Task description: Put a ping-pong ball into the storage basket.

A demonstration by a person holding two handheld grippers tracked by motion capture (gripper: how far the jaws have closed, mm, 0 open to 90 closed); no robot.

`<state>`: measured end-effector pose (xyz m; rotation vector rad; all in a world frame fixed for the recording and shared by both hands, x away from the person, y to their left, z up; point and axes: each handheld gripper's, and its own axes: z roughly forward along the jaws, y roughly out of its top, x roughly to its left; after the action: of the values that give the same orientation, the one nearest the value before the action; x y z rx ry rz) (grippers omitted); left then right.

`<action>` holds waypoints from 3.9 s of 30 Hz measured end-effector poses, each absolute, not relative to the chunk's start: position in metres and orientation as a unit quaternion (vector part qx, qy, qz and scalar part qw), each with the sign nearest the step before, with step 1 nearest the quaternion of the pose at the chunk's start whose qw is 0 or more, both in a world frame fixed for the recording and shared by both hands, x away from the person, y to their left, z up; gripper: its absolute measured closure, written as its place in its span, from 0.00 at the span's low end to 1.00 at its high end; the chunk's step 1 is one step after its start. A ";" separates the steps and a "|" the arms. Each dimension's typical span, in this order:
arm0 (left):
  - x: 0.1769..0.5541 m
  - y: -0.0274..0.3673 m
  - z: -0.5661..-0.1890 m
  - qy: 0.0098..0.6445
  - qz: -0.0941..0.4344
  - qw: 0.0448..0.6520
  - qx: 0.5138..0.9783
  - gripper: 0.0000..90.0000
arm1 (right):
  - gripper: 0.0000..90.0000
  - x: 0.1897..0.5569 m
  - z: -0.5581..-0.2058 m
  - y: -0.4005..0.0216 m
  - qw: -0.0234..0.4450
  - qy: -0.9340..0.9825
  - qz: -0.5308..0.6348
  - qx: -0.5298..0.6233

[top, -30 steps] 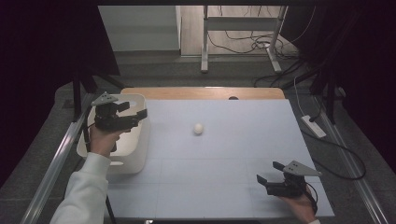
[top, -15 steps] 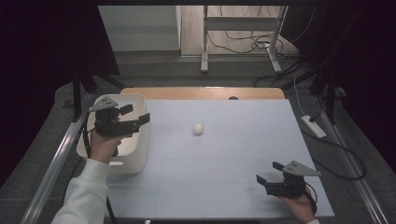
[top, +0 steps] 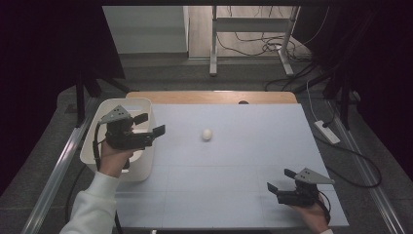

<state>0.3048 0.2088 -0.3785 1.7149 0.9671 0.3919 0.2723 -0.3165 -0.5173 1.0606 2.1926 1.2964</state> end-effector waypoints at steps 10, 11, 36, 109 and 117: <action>0.304 0.198 -0.379 0.395 0.160 0.546 0.721 0.18 | 0.13 0.272 -0.517 -0.317 0.190 0.780 0.461 0.378; 0.304 0.196 -0.379 0.394 0.159 0.546 0.722 0.18 | 0.13 0.272 -0.517 -0.317 0.191 0.781 0.460 0.377; 0.314 0.165 -0.389 0.385 0.146 0.526 0.744 0.18 | 0.13 0.273 -0.517 -0.316 0.191 0.781 0.461 0.375; 0.375 0.095 -0.469 0.403 0.103 0.410 0.811 0.18 | 0.13 0.278 -0.515 -0.303 0.189 0.786 0.465 0.360; 0.382 0.092 -0.477 0.410 0.101 0.399 0.814 0.18 | 0.13 0.278 -0.515 -0.304 0.188 0.786 0.465 0.360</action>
<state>0.3819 0.0917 -0.4769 2.0609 1.0368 0.2566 0.2779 -0.3038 -0.5154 1.0137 2.2130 1.3098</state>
